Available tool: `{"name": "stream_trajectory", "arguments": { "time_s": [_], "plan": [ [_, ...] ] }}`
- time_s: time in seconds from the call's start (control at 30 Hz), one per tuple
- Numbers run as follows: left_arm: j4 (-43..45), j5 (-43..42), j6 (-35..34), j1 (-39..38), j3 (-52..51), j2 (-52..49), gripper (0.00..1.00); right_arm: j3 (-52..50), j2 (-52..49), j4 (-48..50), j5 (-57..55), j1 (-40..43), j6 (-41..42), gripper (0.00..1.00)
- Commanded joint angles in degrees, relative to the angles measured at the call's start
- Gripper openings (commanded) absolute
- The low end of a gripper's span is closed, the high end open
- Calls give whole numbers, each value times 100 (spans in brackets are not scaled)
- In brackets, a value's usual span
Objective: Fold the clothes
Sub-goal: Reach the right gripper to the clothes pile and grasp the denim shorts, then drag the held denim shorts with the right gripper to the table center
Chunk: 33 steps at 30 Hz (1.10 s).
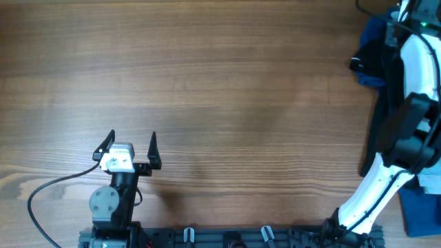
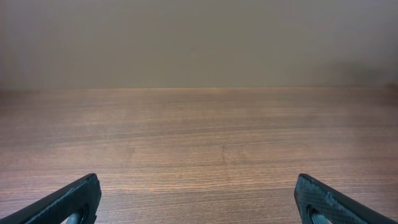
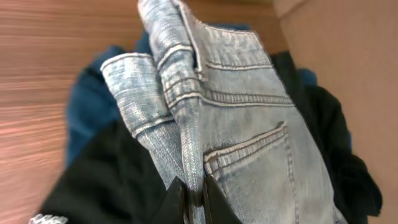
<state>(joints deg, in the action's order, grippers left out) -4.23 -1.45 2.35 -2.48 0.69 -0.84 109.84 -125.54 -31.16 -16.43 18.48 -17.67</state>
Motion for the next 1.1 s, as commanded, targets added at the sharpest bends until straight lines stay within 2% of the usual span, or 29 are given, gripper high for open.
{"name": "stream_trajectory", "arguments": {
  "time_s": [0.0,0.13,0.33,0.47,0.57,0.6,0.63,0.67,0.77,0.9,0.97,1.07],
  "plan": [
    [-7,-46,85,-26,-35,35,100,-24,356,-354,1158,-599,304,4],
    [-7,-46,85,-26,-35,35,100,-26,350,-977,2210,-1934,1215,4],
    [-7,-46,85,-26,-35,35,100,-70,109,-1604,2549,-4315,3230,8],
    [-7,-46,87,-26,-35,35,100,-70,59,-1440,2549,-5899,3764,4],
    [-7,-46,85,-26,-35,35,100,-70,57,-1515,2549,-6568,3888,5],
    [-7,-46,85,-26,-35,35,100,-70,57,-1484,2524,-6684,3882,17],
    [-7,-46,85,-26,-35,35,100,-70,57,-1440,2527,-6725,3864,31],
    [-7,-46,85,-26,-35,35,100,-63,61,-1349,2529,-6725,3770,35],
    [-7,-46,85,-26,-35,35,100,275,269,-1810,2546,-6443,3320,61],
    [-7,-46,85,-26,-35,35,100,326,1093,-3320,2500,-5541,3268,64],
    [-7,-46,85,-26,-35,35,100,323,1178,-4048,2481,-5080,3259,66],
    [-7,-46,85,-26,-35,35,100,188,1163,-4830,2481,-4293,3069,59]
  ]
}}
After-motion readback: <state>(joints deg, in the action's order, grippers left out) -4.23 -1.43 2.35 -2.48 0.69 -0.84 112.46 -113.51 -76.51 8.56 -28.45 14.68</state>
